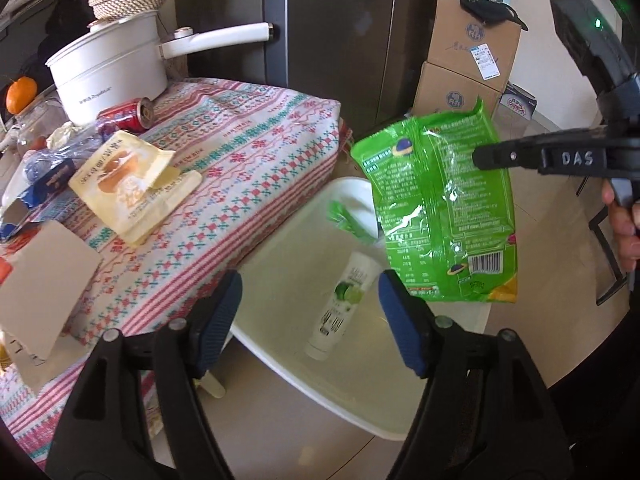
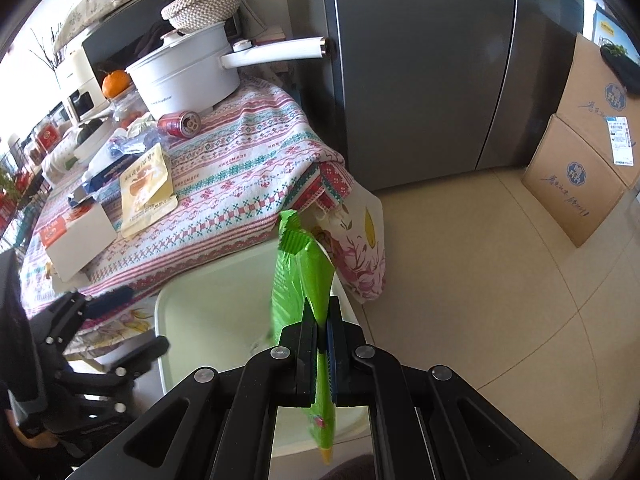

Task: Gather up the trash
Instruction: 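Carry the cup and green bag to the white bin and release both, then grasp the orange-and-white fish snack bag with the left gripper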

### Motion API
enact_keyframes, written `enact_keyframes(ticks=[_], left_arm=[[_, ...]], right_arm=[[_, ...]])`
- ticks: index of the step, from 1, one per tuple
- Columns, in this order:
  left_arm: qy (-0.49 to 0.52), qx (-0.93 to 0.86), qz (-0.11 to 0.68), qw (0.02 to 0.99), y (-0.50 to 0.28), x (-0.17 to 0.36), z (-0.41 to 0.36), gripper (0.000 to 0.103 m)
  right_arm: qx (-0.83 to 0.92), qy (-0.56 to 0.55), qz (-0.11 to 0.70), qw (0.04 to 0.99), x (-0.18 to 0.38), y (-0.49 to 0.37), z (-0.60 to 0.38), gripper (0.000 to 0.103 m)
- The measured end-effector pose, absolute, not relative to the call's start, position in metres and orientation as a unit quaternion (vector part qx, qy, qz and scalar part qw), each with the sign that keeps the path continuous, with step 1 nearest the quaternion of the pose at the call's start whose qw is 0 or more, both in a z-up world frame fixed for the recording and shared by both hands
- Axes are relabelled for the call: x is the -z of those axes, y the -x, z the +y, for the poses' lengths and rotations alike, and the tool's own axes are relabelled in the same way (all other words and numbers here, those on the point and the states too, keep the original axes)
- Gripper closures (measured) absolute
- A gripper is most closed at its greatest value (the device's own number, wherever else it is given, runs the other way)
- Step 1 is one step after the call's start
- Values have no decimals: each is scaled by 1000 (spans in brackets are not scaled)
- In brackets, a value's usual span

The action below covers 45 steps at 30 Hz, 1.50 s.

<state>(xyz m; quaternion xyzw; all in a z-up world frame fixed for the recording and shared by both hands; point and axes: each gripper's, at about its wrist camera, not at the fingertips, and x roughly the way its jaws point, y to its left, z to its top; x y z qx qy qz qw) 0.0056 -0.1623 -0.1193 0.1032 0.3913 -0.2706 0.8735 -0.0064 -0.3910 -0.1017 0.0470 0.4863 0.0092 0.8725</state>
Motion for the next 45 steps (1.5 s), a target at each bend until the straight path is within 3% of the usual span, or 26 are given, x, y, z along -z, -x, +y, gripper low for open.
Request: enact_keyframes(ticks=[4, 12, 14, 16, 18, 31, 45], left_arm=[[-103, 256, 384, 881, -3, 106, -146, 22], [-96, 212, 399, 887, -5, 93, -112, 19], [-91, 204, 401, 888, -5, 91, -104, 18], [-88, 198, 401, 890, -5, 89, -97, 17], [-84, 194, 400, 892, -5, 86, -91, 15], [-74, 156, 401, 900, -7, 68, -51, 10], [33, 91, 417, 904, -37, 49, 43, 10]], right_arm=[[-11, -40, 500, 865, 108, 4, -386, 98], [-16, -36, 516, 855, 118, -3, -373, 95], [-15, -43, 520, 853, 119, -6, -371, 84], [-15, -49, 522, 852, 118, -8, -368, 59], [-16, -53, 515, 855, 115, -8, -364, 49], [-32, -33, 489, 871, 90, -21, -331, 36], [-69, -15, 478, 876, 78, -43, -276, 30]])
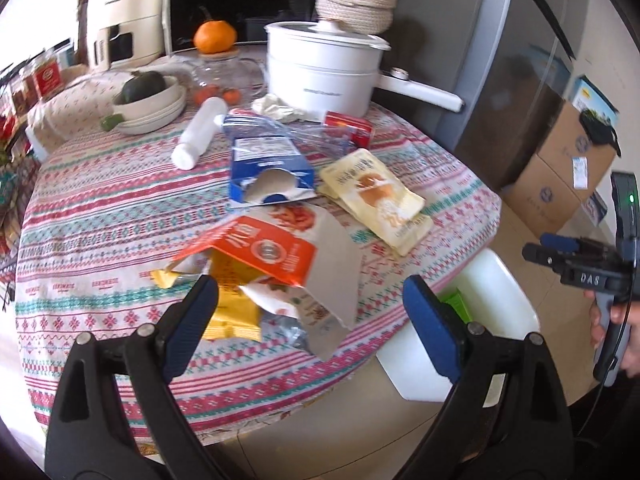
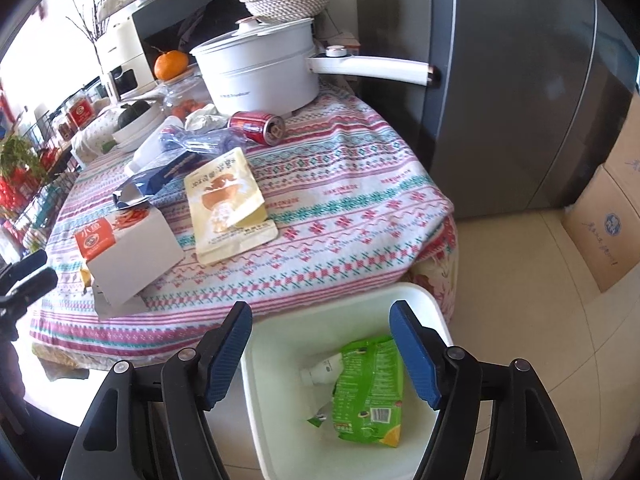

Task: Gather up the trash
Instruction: 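Grasp the orange-and-white fish snack bag with the left gripper, then grasp the pecan kernel packet with the right gripper while the left gripper holds the fish bag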

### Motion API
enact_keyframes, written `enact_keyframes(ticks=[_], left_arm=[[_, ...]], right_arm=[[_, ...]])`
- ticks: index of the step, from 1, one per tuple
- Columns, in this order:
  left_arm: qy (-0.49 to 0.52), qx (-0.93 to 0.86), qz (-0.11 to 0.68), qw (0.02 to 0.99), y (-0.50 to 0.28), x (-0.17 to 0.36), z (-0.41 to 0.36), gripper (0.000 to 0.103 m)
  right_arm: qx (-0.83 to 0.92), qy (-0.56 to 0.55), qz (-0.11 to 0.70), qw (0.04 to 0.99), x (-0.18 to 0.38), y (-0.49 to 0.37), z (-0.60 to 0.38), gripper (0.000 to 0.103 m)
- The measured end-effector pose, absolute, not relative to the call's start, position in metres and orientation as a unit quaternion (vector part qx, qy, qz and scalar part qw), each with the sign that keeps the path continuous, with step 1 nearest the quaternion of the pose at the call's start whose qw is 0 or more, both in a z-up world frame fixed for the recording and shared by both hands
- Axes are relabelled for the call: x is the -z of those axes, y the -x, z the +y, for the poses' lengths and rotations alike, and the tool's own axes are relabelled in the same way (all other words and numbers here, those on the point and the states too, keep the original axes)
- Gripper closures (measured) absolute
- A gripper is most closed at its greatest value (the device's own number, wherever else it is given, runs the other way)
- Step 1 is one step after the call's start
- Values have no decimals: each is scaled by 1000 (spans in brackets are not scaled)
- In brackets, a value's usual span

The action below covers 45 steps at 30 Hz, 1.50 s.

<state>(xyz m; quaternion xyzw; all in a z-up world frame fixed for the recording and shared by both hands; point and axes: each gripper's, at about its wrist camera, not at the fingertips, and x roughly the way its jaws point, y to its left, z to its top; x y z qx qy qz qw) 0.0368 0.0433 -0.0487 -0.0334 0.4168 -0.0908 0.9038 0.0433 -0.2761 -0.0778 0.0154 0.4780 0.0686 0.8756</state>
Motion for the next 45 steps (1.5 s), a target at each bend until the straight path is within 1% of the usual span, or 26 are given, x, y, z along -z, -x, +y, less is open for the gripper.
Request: enact_keyframes(ticks=[7, 9, 11, 13, 14, 15, 16, 23, 24, 25, 27, 28, 31, 40, 45], left_arm=[[101, 83, 440, 888, -61, 57, 78, 10], [125, 86, 450, 880, -69, 63, 83, 12], [152, 93, 457, 872, -76, 69, 88, 20], [175, 97, 462, 864, -83, 75, 91, 34], [185, 100, 462, 861, -86, 77, 92, 39], [195, 102, 463, 859, -89, 80, 93, 47], [203, 103, 463, 857, -91, 83, 94, 51], [219, 85, 476, 847, -104, 99, 91, 64], [221, 84, 477, 847, -105, 101, 91, 67], [223, 82, 478, 845, -107, 102, 90, 74], [237, 84, 476, 843, -109, 104, 91, 80], [248, 89, 471, 842, -109, 103, 92, 87], [273, 114, 458, 838, -109, 96, 92, 93], [263, 157, 425, 852, -91, 60, 77, 101], [250, 173, 390, 869, -73, 34, 82, 101]], right_arm=[[-80, -10, 479, 874, 77, -55, -253, 29], [-84, -8, 478, 874, 76, -57, -247, 29], [-88, -6, 478, 874, 76, -59, -241, 29], [-90, -4, 478, 874, 76, -61, -237, 29], [-90, -3, 477, 874, 76, -61, -235, 29], [-91, -2, 477, 874, 76, -62, -234, 29], [-92, 0, 477, 874, 76, -62, -232, 29], [-90, 1, 479, 873, 78, -62, -232, 29], [-90, 0, 479, 873, 78, -62, -232, 29], [-89, 0, 480, 873, 78, -62, -233, 29], [-88, -1, 481, 872, 79, -62, -234, 29], [-88, -2, 482, 872, 80, -62, -234, 29], [-87, -6, 481, 872, 79, -63, -235, 29], [-85, -12, 474, 876, 74, -63, -236, 29], [-90, -12, 473, 876, 73, -65, -229, 29]])
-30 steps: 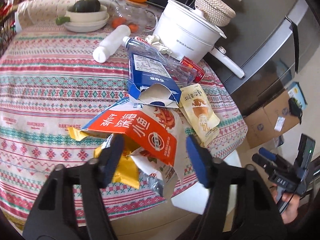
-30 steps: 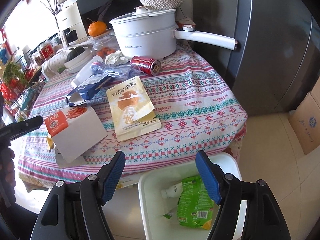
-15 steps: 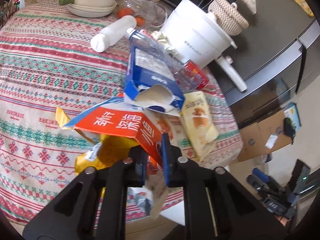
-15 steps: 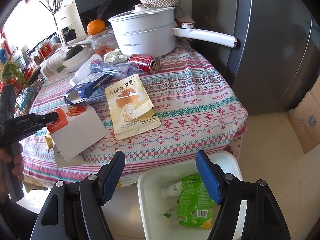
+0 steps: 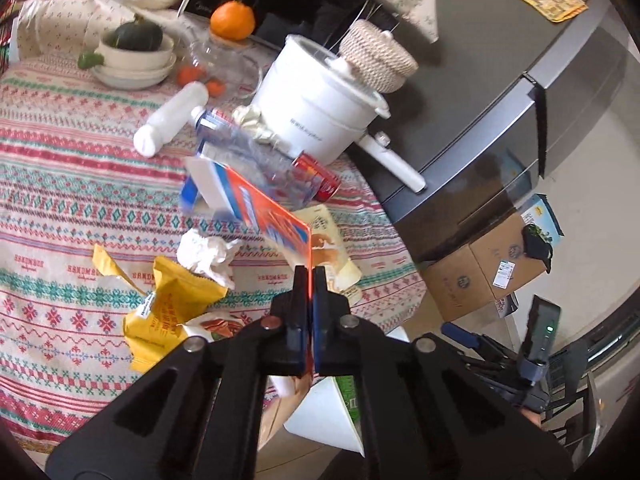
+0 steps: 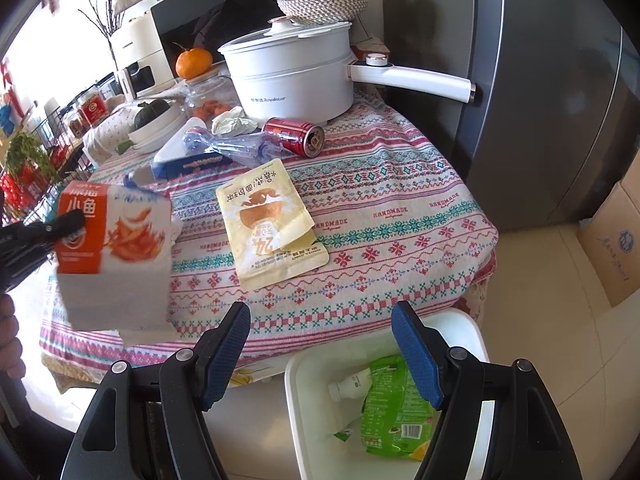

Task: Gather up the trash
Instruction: 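Grasp the pecan kernel packet with the right gripper while the left gripper holds the fish bag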

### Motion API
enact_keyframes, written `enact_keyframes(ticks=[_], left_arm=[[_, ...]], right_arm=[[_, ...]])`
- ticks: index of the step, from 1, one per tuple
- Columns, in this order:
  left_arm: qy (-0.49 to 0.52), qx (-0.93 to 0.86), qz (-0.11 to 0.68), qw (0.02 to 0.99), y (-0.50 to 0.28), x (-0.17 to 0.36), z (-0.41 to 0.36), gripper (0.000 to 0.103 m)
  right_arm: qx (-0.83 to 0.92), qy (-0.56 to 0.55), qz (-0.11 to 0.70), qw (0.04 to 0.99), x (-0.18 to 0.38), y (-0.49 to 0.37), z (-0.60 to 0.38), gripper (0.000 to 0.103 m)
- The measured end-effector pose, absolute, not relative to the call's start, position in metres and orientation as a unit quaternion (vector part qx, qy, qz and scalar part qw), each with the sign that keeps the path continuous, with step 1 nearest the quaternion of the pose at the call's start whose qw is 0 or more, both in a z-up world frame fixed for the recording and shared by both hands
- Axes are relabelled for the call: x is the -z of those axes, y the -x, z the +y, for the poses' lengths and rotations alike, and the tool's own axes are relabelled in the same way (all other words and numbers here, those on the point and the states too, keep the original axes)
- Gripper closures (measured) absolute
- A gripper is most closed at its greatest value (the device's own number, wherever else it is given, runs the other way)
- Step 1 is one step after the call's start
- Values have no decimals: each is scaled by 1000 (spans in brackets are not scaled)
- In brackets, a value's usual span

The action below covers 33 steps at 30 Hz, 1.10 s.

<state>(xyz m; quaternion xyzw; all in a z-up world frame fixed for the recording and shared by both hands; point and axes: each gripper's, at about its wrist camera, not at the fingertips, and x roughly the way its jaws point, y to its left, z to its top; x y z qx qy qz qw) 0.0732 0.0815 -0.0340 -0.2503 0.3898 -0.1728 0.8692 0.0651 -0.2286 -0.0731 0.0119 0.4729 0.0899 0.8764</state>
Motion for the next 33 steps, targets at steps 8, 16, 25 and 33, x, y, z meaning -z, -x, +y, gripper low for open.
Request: enact_keyframes(ticks=[8, 16, 25, 33], left_arm=[[206, 158, 311, 914, -40, -9, 102, 101], [163, 90, 291, 938, -26, -16, 138, 101], [140, 62, 315, 936, -24, -4, 156, 101], [145, 57, 329, 931, -24, 4, 163, 101]], right_arm=[[-115, -4, 475, 873, 75, -69, -197, 29], [-172, 16, 498, 850, 92, -67, -137, 29], [-234, 28, 526, 817, 115, -65, -67, 28], [-230, 37, 551, 801, 155, -86, -39, 28]])
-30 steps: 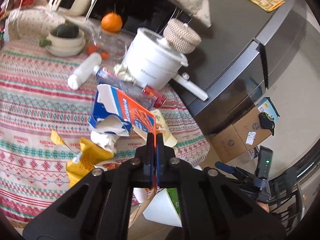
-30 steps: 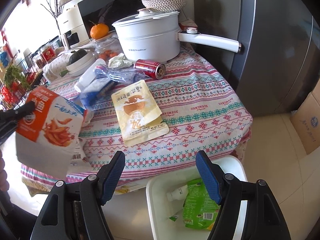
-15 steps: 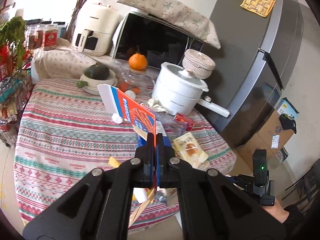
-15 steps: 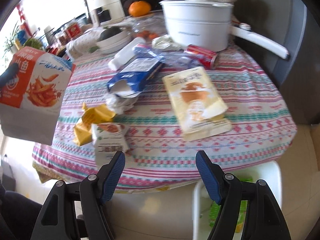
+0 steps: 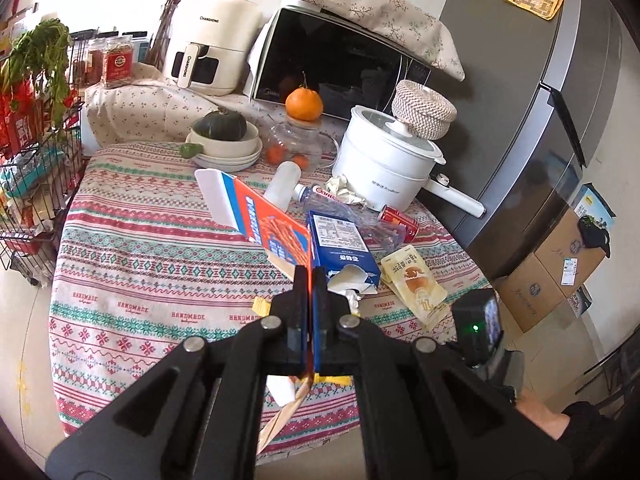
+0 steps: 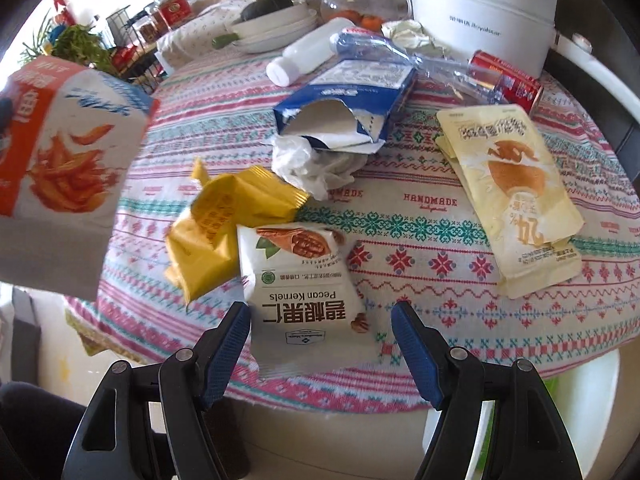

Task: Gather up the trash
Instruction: 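Grasp the pecan kernel packet with the right gripper while the left gripper holds the fish bag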

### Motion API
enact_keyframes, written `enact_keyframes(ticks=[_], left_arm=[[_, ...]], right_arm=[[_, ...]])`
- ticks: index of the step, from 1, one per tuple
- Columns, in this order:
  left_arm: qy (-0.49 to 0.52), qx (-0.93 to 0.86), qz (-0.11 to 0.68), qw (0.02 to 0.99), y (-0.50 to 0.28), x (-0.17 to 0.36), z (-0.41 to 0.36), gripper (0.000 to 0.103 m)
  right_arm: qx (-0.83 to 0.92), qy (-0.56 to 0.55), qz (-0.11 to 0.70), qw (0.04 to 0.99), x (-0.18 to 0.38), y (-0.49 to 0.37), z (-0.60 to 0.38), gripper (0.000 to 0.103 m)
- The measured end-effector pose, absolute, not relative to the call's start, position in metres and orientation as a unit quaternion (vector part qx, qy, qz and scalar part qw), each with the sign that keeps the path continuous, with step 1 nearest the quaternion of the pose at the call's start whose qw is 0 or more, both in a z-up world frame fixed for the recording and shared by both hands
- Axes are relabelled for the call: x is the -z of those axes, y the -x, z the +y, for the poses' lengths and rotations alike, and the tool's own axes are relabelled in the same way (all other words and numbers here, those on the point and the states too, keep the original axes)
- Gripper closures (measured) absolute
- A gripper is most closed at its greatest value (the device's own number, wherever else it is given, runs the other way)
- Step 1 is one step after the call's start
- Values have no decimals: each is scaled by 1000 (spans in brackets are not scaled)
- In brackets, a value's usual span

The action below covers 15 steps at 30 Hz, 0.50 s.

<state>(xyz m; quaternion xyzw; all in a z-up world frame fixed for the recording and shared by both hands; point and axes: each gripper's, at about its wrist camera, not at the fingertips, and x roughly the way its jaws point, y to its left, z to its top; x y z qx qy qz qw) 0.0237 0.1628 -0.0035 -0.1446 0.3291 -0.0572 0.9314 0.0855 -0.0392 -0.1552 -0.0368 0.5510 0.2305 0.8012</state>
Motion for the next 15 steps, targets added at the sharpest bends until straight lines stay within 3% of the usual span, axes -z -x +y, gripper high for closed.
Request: enact_keyframes(ticks=[3, 7, 15], left_arm=[[145, 57, 333, 930, -25, 6, 163, 101], [145, 58, 330, 931, -25, 4, 162, 101], [139, 63, 311, 938, -22, -7, 155, 101]], right_arm=[[-231, 12, 567, 791, 170, -95, -41, 32], [-228, 15, 558, 798, 170, -100, -42, 54], [-234, 21, 544, 806, 152, -93, -53, 62]])
